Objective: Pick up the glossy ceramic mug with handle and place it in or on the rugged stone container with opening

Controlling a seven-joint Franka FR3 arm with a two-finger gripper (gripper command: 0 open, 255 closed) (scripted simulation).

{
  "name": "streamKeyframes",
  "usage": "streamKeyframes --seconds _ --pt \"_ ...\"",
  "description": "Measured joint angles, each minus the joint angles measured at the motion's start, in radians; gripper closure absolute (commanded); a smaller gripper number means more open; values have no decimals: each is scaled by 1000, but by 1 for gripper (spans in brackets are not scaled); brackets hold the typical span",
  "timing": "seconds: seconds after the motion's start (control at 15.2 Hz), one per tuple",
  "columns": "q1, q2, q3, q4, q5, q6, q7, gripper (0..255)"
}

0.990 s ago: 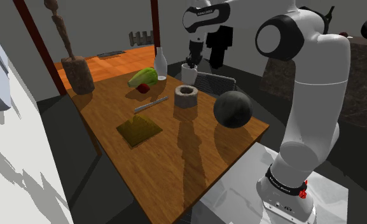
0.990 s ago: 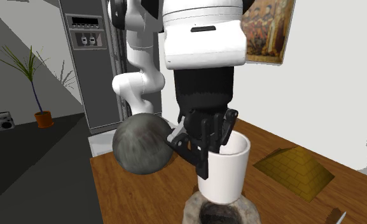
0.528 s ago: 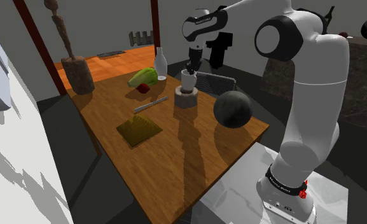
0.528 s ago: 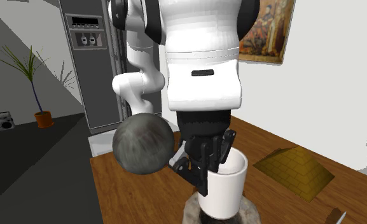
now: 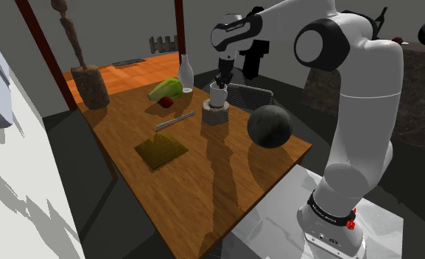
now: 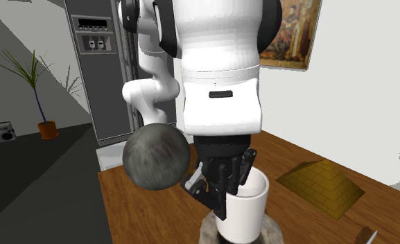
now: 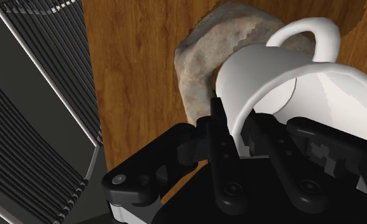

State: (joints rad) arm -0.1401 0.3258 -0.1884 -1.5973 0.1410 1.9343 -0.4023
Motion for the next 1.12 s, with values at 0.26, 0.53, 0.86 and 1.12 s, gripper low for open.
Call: streamKeyframes --seconds 0.26,0.53,0.86,1.12 --pt "0 0 0 0 0 0 0 0" --pt "0 0 0 0 0 0 0 0" --pt "-4 -19 -4 87 -6 -104 6 0" --pt "-6 -17 -5 102 -7 -118 6 0"
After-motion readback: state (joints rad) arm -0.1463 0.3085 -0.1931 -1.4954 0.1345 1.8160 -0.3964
